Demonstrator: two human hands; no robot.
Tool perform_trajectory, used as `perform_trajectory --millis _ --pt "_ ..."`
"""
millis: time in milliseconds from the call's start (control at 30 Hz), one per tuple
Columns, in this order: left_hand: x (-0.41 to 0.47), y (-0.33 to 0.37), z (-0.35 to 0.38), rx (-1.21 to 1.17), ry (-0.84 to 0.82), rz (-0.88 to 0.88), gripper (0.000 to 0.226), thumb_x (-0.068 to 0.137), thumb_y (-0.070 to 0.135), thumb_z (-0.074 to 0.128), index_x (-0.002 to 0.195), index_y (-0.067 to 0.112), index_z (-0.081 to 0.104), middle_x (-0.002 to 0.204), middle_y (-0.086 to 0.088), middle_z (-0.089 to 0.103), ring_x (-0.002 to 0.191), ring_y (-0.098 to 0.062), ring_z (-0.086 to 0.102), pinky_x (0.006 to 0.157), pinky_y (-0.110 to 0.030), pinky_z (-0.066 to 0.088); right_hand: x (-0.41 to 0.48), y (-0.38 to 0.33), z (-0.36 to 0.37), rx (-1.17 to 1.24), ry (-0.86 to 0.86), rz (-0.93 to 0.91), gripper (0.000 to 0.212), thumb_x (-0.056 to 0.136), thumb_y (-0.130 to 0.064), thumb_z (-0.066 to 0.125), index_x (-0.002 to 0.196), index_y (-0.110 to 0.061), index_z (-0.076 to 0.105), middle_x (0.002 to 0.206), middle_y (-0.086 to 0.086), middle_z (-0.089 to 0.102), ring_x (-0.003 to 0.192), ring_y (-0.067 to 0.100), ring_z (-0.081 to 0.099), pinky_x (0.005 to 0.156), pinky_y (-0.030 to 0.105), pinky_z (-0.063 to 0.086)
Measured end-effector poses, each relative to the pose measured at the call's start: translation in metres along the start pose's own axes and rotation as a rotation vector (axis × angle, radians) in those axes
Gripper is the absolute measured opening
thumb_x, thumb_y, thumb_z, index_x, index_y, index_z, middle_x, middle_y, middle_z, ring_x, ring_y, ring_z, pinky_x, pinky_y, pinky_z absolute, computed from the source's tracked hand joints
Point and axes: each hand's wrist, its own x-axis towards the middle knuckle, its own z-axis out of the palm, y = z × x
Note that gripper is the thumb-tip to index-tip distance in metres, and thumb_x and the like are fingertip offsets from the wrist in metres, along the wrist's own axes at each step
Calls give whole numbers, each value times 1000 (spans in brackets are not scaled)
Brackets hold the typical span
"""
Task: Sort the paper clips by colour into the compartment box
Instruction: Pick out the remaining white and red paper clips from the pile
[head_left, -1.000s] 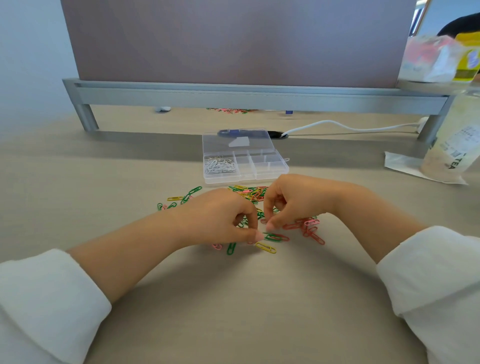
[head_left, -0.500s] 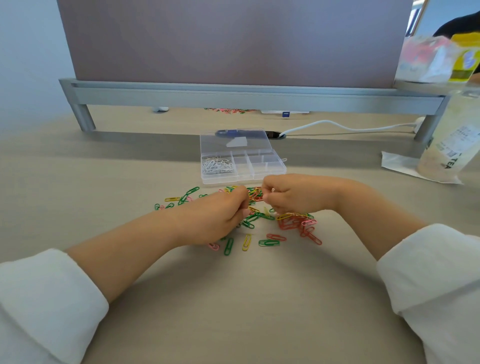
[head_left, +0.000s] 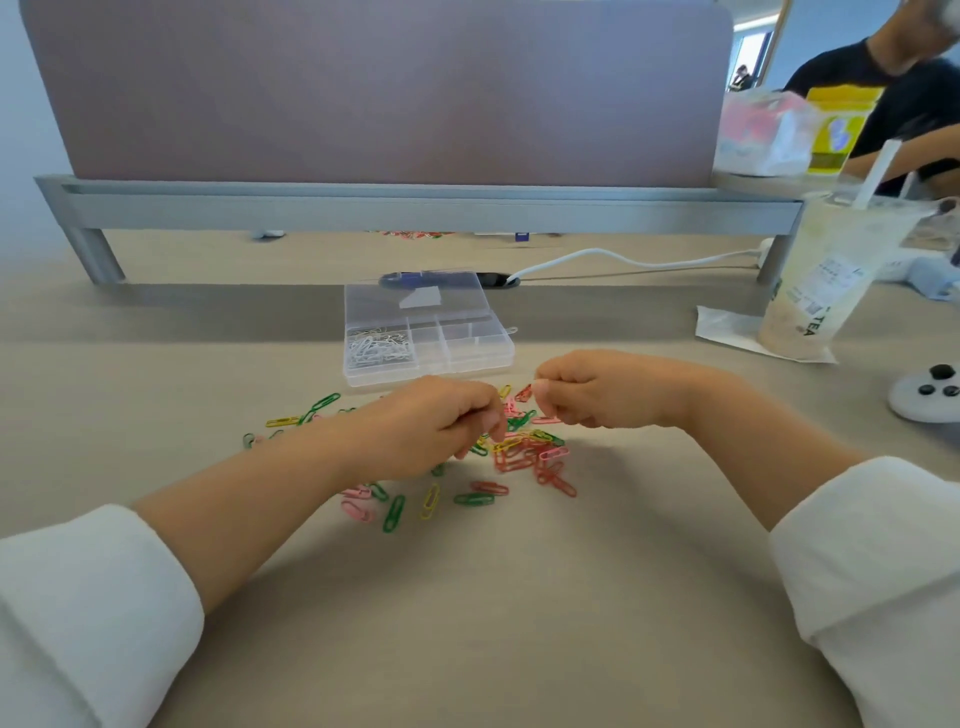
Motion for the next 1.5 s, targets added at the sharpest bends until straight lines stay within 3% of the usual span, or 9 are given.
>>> perform_trajectory --millis 133,233,400,500,767,867,1033,1267,1500 --pt "15 8 6 136 0 32 38 94 42 30 60 27 37 58 10 41 53 -3 38 52 -18 30 -8 9 0 -70 -5 -19 40 90 -41 52 58 -20 43 48 -10 38 44 5 32 49 18 29" --pt "13 7 10 151 26 37 47 86 52 27 53 19 31 50 4 30 45 -9 29 47 -22 24 -10 9 -1 -129 -42 -81 22 74 -37 74 66 -23 60 42 -14 40 44 4 36 46 14 28" --pt "1 2 6 129 -20 10 31 97 32 36 69 29 48 61 12 48 59 0 46 58 -12 35 -9 5 3 -209 -64 -105 19 66 -34 82 78 -25 69 41 -15 41 44 2 40 44 12 29" --pt "0 2 4 131 -52 5 22 97 27 40 93 27 61 65 21 49 66 5 48 62 -10 36 -7 5 9 -214 -31 -106 13 69 -30 80 76 -26 69 43 -14 41 45 1 40 44 11 30" --pt "-2 2 1 167 -116 32 8 77 41 68 79 34 64 49 9 38 52 -1 43 49 -15 30 -5 2 17 -207 51 -143 16 75 -25 75 69 -29 60 53 -9 36 46 -1 41 46 11 32" --pt "0 1 4 204 -143 18 7 82 39 65 82 32 61 50 8 39 52 -3 42 49 -16 28 -4 1 17 -207 49 -143 14 75 -27 75 73 -25 62 54 -9 36 47 -3 42 48 10 33" --pt "0 5 13 240 -27 -12 20 95 29 42 77 31 33 66 12 42 60 0 40 56 -12 33 -5 1 19 -285 -8 -118 12 83 -28 67 79 -22 59 61 -11 41 53 4 39 51 8 35" --pt "-2 8 18 75 168 -12 19 98 31 29 81 24 31 66 6 44 58 -7 38 56 -19 34 -2 1 21 -364 -29 -100 16 87 -27 61 90 -12 63 64 -11 44 56 5 40 51 13 30" --pt "-1 7 21 60 284 -45 27 97 24 34 71 27 28 62 3 43 56 -10 37 53 -23 29 -2 -1 24 -469 34 -155 32 89 -24 53 63 -28 36 62 -11 41 55 5 37 52 19 29"
